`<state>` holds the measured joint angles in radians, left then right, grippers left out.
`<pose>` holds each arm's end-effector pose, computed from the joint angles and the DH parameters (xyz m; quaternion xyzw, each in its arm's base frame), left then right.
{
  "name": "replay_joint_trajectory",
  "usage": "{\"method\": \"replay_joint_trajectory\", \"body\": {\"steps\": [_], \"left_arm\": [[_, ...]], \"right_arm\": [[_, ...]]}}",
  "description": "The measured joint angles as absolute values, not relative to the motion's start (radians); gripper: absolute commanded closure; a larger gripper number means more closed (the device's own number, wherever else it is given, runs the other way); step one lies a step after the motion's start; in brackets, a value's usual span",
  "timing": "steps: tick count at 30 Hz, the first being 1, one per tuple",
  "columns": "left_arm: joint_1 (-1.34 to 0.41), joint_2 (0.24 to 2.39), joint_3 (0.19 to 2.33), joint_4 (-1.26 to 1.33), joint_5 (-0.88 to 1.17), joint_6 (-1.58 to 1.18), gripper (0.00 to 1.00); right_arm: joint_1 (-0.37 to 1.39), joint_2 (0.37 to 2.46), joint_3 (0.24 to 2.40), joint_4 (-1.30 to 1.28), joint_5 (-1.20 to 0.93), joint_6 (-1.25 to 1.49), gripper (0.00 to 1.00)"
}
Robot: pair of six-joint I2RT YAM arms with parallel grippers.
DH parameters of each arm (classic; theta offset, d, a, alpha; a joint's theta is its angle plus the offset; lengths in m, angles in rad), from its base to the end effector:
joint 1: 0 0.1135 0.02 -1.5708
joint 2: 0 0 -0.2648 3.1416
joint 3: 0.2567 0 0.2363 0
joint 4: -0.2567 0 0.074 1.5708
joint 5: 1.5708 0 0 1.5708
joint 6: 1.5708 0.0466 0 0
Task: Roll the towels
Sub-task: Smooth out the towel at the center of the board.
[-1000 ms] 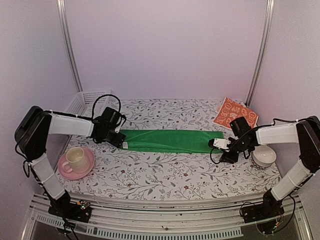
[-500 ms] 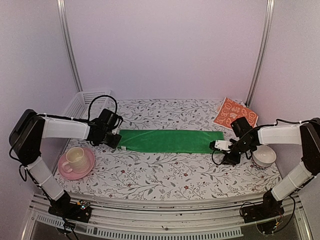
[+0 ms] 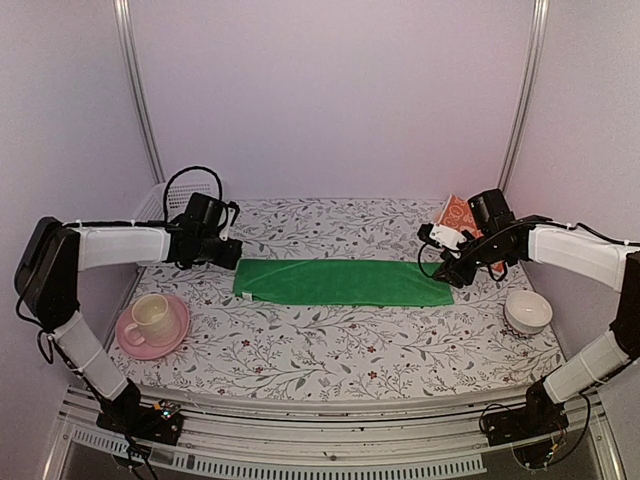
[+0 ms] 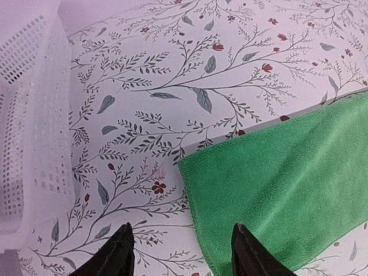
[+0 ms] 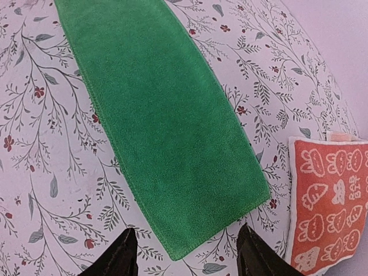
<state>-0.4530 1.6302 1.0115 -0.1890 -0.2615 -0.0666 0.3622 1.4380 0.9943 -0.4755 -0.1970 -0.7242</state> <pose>0.3100 -0.1375 0.2081 0.1290 0.9124 0.0221 0.3879 0.2677 0.1112 0.2369 -0.5143 0.7908 0.0343 0.3301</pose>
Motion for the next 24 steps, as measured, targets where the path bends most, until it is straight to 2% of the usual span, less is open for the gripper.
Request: {"method": "replay_joint_trajectory", "body": {"steps": [13, 24], "left_arm": [[-0.348, 1.811, 1.097, -0.155, 0.010, -0.099, 0.55], [-0.324, 1.911, 1.140, -0.153, 0.068, -0.101, 0.67]], "right_arm": [[0.403, 1.528, 0.981, -0.416, -0.186, -0.631, 0.41], [0.486, 1.586, 0.933, -0.366, -0.147, -0.618, 0.41]]}}
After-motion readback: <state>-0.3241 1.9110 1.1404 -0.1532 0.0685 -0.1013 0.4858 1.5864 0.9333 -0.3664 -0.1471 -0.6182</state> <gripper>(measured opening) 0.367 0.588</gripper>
